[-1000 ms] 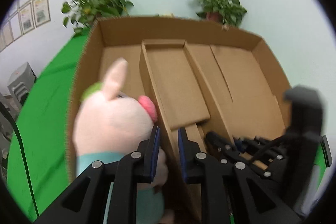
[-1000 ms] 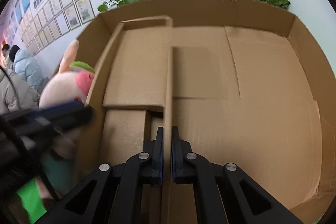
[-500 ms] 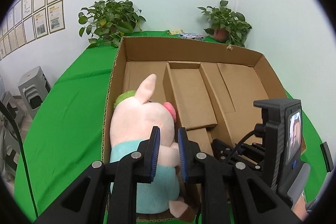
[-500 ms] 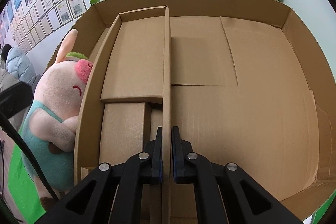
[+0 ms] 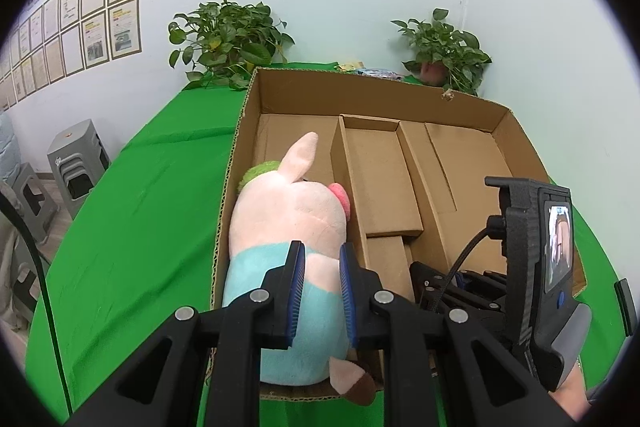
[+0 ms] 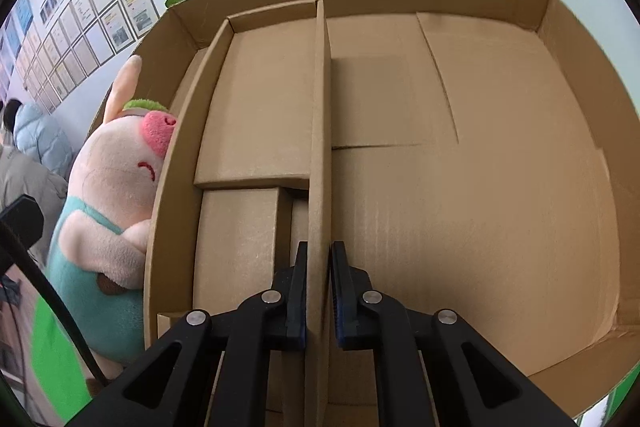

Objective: Organize objects
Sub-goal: 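Lower the tray into the box beside the pig plush and open both grippers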

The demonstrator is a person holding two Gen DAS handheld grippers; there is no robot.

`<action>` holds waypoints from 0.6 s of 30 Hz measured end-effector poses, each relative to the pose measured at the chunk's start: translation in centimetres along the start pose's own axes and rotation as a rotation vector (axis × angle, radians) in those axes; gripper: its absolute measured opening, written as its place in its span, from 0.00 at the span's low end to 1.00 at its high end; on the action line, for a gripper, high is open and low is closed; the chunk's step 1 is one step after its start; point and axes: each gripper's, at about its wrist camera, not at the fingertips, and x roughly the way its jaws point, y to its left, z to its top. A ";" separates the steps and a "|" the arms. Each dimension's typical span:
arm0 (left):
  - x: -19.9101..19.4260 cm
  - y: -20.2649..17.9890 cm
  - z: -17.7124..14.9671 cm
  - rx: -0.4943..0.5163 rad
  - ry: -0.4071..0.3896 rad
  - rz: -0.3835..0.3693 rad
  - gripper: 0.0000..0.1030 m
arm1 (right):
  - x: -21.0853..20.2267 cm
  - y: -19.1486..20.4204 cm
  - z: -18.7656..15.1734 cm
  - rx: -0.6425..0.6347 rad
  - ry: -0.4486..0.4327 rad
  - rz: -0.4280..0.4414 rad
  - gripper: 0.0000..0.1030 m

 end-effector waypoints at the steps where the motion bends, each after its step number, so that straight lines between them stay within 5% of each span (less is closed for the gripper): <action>1: -0.3 0.0 -0.1 0.001 -0.010 0.002 0.16 | -0.2 0.0 -0.2 -0.004 -0.007 -0.004 0.09; 3: -0.8 -0.1 -0.3 0.003 -0.043 0.015 0.16 | -0.8 -0.4 -0.4 -0.003 -0.024 -0.008 0.11; 4: -1.3 -0.4 -0.4 0.012 -0.066 0.033 0.16 | -1.4 -0.6 -0.3 -0.003 -0.038 -0.004 0.20; 5: -1.8 -0.6 -0.4 0.024 -0.091 0.045 0.21 | -2.5 -0.9 -0.2 -0.009 -0.056 0.008 0.29; 6: -2.5 -0.9 -0.5 0.035 -0.123 0.057 0.28 | -3.7 -1.1 -0.2 -0.015 -0.078 0.024 0.55; 7: -3.4 -1.1 -0.5 0.024 -0.164 0.060 0.51 | -5.3 -1.3 -0.4 -0.023 -0.120 0.043 0.82; 8: -4.1 -1.2 -0.6 0.003 -0.201 0.056 0.82 | -7.2 -1.6 -0.7 -0.033 -0.183 0.044 0.92; 9: -5.4 -1.3 -0.9 -0.038 -0.269 0.055 0.90 | -8.7 -1.8 -1.0 -0.045 -0.235 0.027 0.99; 12: -7.3 -2.0 -1.3 -0.054 -0.372 0.065 0.93 | -12.7 -2.5 -2.3 -0.089 -0.319 -0.005 0.99; 18: -6.7 -3.5 -1.3 0.019 -0.332 0.089 0.93 | -16.6 -4.8 -5.5 -0.071 -0.361 -0.006 1.00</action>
